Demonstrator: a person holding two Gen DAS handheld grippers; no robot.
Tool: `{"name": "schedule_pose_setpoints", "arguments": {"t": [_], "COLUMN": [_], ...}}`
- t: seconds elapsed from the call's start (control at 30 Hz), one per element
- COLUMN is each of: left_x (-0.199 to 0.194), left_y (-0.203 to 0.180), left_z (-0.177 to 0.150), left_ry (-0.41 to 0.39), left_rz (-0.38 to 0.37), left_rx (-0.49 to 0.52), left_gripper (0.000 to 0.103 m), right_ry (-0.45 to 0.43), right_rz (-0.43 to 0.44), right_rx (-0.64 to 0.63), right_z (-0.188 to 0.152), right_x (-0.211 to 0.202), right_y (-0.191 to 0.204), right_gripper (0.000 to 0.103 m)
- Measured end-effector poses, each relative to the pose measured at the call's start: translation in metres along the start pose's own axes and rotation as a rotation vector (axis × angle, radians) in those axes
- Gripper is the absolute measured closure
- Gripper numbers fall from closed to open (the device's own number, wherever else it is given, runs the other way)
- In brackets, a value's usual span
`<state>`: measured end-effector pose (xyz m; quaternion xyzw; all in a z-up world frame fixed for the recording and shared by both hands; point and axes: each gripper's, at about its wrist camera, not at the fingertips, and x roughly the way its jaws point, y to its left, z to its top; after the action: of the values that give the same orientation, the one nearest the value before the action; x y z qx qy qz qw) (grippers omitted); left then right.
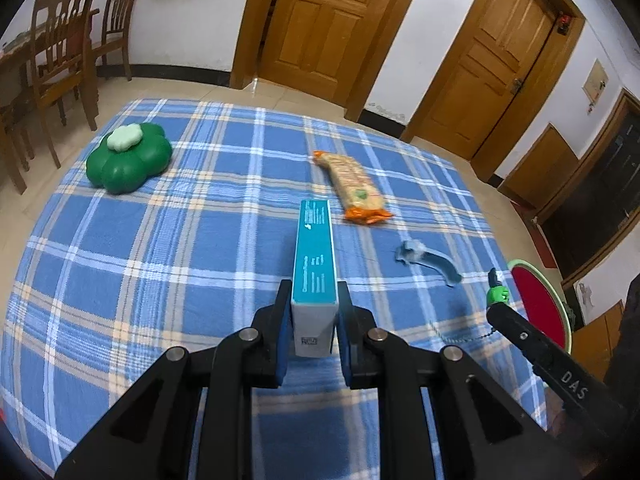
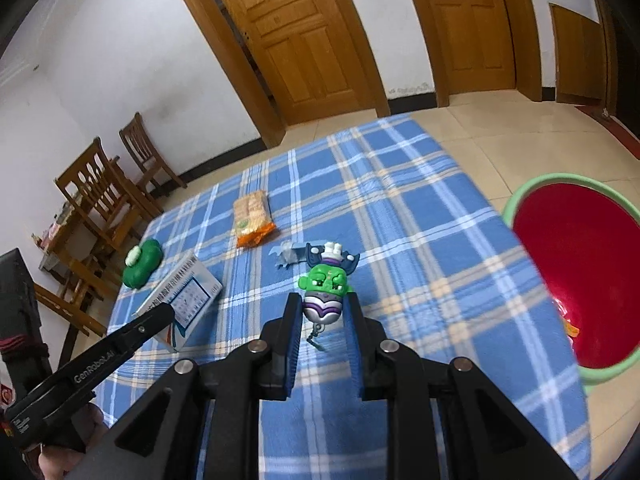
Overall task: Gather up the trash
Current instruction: 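Carry the teal box and green toy figure over the red bucket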
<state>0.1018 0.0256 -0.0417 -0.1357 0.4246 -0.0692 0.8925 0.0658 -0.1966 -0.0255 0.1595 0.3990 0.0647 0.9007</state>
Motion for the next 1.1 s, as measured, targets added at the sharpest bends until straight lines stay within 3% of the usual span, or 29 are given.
{"name": "schedule_pose_setpoints", "arguments": {"t": [0.47,1.1], "left_x": [-0.020,-0.022], "left_y": [-0.046,-0.130], "left_z": [-0.011,-0.015], "left_ry": [0.012,0.052], "left_rz": [-0.076,-0.184], "left_rx": [0.068,0.218], "left_gripper": [0.084,0.085], "right_ry": [-0.108,-0.194], "right_rz": [-0.023,-0.112], "right_rx": [0.092,0.285], "right_z": [-0.003,-0.003], "right_x": [-0.060,-0.094], "right_y": [-0.046,-0.137], "right_gripper": [0.080,0.080]}}
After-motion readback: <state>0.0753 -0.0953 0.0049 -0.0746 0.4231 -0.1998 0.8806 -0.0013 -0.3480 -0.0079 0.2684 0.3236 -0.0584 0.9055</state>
